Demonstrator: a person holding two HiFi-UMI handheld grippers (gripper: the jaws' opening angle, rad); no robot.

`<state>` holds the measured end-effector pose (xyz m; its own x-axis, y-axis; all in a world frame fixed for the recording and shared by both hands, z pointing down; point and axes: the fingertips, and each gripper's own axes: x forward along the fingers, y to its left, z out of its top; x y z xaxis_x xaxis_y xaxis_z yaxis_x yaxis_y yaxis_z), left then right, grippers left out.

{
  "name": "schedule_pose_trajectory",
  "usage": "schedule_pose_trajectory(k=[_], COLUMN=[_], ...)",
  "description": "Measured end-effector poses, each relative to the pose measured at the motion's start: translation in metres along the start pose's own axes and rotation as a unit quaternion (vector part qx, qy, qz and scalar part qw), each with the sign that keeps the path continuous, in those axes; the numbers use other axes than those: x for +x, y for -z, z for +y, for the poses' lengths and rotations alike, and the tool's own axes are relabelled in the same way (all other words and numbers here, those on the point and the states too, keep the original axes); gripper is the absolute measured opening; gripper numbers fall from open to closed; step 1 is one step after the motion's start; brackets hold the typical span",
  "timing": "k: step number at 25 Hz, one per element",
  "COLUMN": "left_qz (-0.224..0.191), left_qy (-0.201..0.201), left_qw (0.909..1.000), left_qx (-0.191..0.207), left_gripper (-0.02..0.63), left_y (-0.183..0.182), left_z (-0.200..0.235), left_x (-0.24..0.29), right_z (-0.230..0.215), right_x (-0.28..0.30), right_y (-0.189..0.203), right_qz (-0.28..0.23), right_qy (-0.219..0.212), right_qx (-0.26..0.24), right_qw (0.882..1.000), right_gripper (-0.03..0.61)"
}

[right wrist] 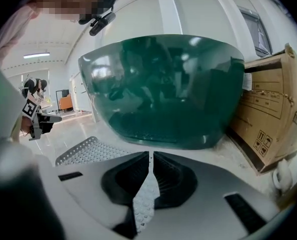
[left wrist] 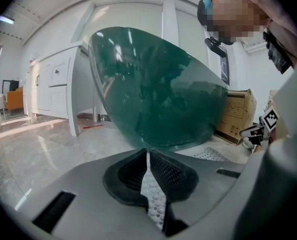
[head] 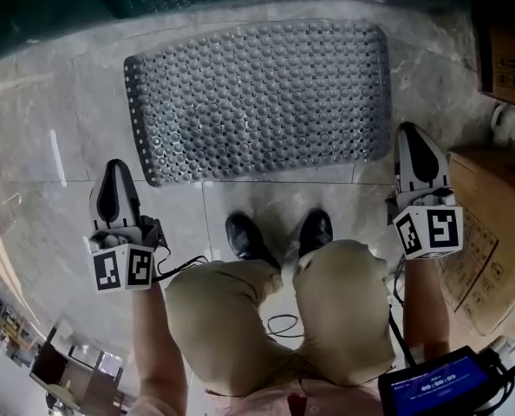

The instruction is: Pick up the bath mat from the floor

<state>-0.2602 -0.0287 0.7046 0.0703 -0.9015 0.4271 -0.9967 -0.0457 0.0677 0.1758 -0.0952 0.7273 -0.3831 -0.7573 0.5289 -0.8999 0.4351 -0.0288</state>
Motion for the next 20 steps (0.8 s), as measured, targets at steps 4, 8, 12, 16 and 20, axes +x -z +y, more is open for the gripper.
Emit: schedule_pose_trajectory(k=[4,8,12,16,20], left_qz=[-0.003,-0.002,0.003,0.003,0.011], left_qy=[-0.015,-0.026,-0.033,-0.039,-0.035], left_qw=[0.9999,0.9996,0.9994,0.9992,0.9992], left_qx=[-0.004,-0.009,-0.011,-0.012,-0.018], left_gripper=[0.037,0.038,0.038,0.038,0.040], left_y=[0.024,0.055,0.080,0.091,0.104], left_z=[0.016,0.032,0.044,0.055,0.060], left_x=[0.008,0.018,0.020,0.020,0.026], right_z=[-0.002,-0.008,-0.006,-0.003,-0.003], right_x=[0.018,0.031,0.039,0.047,0.054], right_y=[0.021,0.043,0.057,0.052,0.039], right_qz=[-0.003,0.002,0.002,-0.006,-0.016], right_qy=[0.007,0.019,0.015,0.008,0.006], right_qx=[0.006,0.014,-0.002,-0.015,-0.024], right_qw=[1.000,1.000,1.000,1.000,1.000], right_gripper=[0.020,0.020,0.020,0.020,0.020])
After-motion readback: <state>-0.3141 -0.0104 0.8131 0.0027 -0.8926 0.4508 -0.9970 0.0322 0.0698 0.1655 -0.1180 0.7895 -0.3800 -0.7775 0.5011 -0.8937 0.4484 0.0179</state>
